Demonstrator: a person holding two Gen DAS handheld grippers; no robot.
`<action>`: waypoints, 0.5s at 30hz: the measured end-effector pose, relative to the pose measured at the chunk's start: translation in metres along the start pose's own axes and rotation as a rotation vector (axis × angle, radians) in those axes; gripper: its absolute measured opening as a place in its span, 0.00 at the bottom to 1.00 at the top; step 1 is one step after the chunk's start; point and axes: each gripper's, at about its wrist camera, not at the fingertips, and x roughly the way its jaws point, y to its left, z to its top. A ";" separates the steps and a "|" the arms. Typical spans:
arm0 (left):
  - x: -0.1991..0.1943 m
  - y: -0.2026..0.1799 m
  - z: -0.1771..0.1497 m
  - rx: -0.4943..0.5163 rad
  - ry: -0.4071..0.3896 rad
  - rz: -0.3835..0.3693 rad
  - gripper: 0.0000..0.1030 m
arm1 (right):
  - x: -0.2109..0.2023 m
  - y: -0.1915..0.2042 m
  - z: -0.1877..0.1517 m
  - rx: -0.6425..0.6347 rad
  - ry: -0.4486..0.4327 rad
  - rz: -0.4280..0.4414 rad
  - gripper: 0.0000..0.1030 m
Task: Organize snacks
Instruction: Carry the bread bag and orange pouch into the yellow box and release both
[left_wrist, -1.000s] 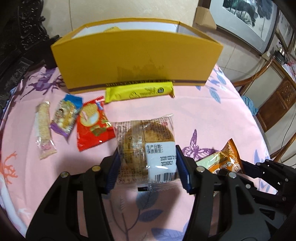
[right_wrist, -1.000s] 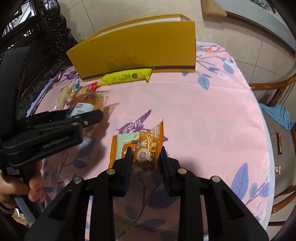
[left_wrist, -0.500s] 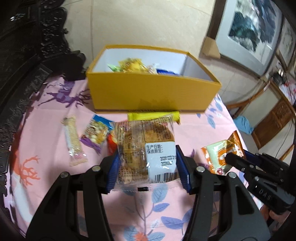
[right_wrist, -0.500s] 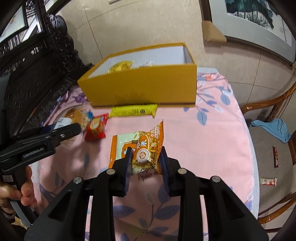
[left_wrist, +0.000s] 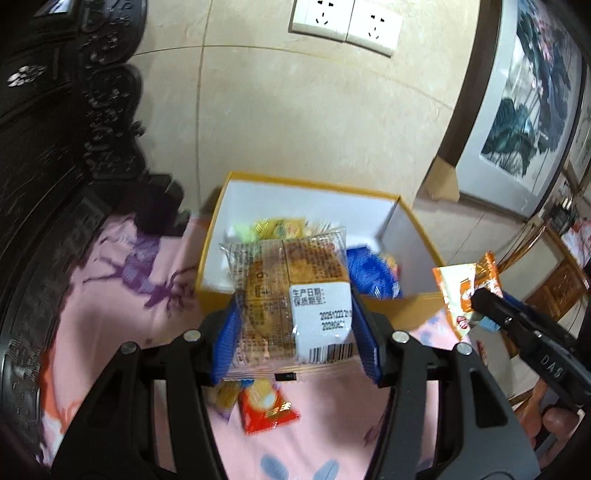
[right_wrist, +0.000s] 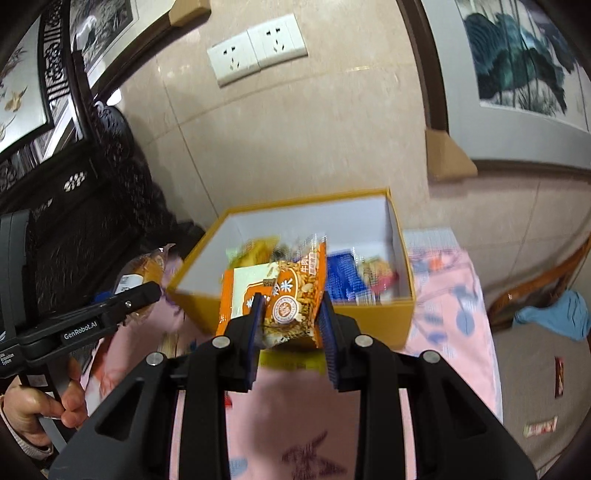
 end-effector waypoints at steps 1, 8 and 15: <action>0.006 0.000 0.010 0.001 -0.006 -0.009 0.55 | 0.004 -0.001 0.006 0.004 -0.003 -0.001 0.29; 0.034 0.000 0.065 0.055 -0.056 -0.006 0.55 | 0.039 -0.019 0.045 0.046 -0.011 -0.021 0.29; 0.072 0.006 0.092 0.093 -0.020 0.015 0.55 | 0.077 -0.029 0.064 0.058 0.010 -0.034 0.29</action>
